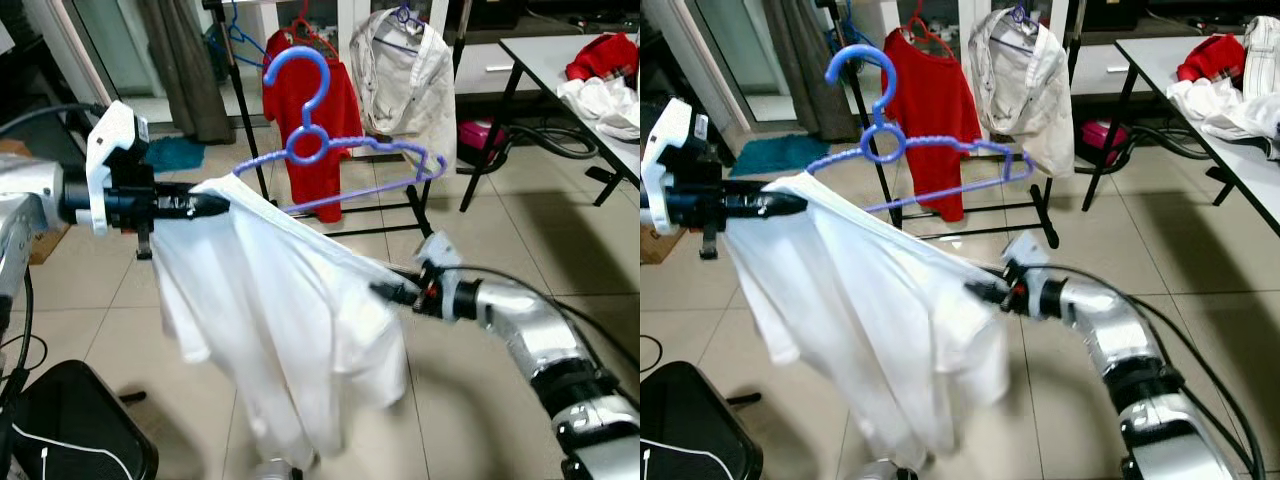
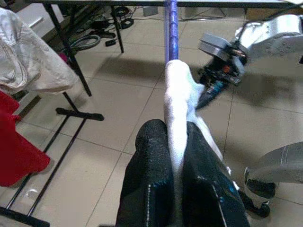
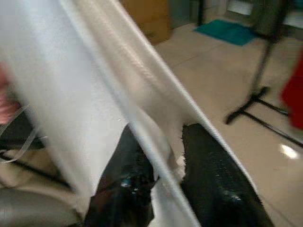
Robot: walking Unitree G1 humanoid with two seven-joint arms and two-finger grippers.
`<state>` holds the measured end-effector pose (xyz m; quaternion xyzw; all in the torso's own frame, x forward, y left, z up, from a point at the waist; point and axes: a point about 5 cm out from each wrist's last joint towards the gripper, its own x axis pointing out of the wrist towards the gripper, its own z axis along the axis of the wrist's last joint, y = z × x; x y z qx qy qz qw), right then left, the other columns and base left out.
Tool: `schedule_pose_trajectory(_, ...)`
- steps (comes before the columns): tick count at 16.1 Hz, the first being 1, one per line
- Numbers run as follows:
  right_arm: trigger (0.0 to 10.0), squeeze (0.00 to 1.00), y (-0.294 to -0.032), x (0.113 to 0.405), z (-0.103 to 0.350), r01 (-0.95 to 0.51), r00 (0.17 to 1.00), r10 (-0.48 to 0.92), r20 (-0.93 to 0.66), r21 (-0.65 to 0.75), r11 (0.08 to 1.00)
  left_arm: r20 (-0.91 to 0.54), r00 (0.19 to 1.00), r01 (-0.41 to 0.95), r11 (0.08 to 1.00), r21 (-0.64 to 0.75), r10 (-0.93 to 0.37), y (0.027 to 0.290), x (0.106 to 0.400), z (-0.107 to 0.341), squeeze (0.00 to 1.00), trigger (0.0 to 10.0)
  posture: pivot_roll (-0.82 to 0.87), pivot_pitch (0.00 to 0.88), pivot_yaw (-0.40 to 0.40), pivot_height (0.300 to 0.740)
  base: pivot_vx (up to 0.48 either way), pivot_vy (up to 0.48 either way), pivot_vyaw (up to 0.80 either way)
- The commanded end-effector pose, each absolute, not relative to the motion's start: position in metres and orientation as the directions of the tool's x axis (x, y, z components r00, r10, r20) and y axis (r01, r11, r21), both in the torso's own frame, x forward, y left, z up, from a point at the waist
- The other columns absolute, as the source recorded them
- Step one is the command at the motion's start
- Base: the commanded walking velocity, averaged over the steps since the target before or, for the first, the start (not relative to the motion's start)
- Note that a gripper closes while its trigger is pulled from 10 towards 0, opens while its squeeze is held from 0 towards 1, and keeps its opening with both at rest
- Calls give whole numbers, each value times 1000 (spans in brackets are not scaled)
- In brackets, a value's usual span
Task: Hang hanger
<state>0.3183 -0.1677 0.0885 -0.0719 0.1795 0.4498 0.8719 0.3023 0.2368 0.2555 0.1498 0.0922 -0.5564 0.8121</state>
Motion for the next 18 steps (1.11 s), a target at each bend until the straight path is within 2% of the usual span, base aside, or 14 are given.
schedule_pose_trajectory(1,0,0,-180,326,94,-762,601,704,-379,-6,648,-291,401,915,365,173,-869,242,298,264,0,0,14,0,127,740,0,0,0)
schedule_pose_trajectory(5,0,0,-209,339,105,-640,735,564,-377,-112,760,-293,435,900,415,132,-851,245,278,240,0,0,4,0,121,740,0,0,0)
schedule_pose_trajectory(8,0,0,-226,346,116,-580,789,501,-357,-161,799,-308,373,926,374,57,-875,243,256,231,0,0,2,0,117,740,0,0,0)
schedule_pose_trajectory(12,0,0,-241,354,130,-512,841,428,-332,-230,828,-354,275,947,315,-59,-894,235,235,215,0,0,-1,0,113,740,0,0,0)
schedule_pose_trajectory(16,0,0,-252,361,150,-467,877,401,-264,-274,841,-518,308,926,376,-29,-798,247,230,189,0,0,-2,0,106,740,0,0,0)
schedule_pose_trajectory(18,0,0,-254,362,154,-461,882,400,-249,-283,841,-536,306,924,380,-30,-787,248,227,186,0,0,-2,0,104,740,0,0,0)
